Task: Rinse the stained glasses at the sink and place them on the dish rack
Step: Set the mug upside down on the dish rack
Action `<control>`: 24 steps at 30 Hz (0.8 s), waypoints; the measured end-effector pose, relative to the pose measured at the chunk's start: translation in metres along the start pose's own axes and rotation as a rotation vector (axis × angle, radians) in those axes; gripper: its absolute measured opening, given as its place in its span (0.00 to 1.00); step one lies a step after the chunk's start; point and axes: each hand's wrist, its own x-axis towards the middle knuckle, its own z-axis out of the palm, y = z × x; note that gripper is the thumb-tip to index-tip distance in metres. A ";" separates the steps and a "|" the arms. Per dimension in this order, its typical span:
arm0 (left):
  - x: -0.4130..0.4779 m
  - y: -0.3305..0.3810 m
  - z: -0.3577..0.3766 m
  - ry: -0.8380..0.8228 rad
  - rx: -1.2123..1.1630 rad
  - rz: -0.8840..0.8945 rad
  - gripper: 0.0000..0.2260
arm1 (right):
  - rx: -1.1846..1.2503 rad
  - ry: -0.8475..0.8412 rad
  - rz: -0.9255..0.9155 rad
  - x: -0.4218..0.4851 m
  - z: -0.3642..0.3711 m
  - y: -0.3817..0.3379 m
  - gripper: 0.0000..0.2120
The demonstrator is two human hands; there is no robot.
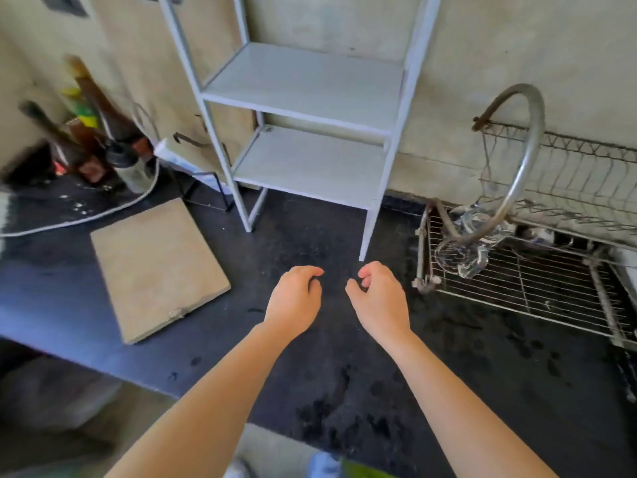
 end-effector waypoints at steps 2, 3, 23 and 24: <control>-0.020 -0.038 -0.032 0.072 0.003 -0.070 0.16 | -0.006 -0.120 -0.047 -0.016 0.034 -0.029 0.10; -0.031 -0.058 -0.048 0.101 0.008 -0.107 0.16 | -0.012 -0.178 -0.077 -0.024 0.052 -0.045 0.10; -0.281 -0.398 -0.319 0.530 -0.041 -0.672 0.16 | -0.304 -0.717 -0.737 -0.219 0.355 -0.368 0.16; -0.281 -0.406 -0.327 0.542 -0.072 -0.685 0.16 | -0.308 -0.725 -0.746 -0.220 0.365 -0.381 0.16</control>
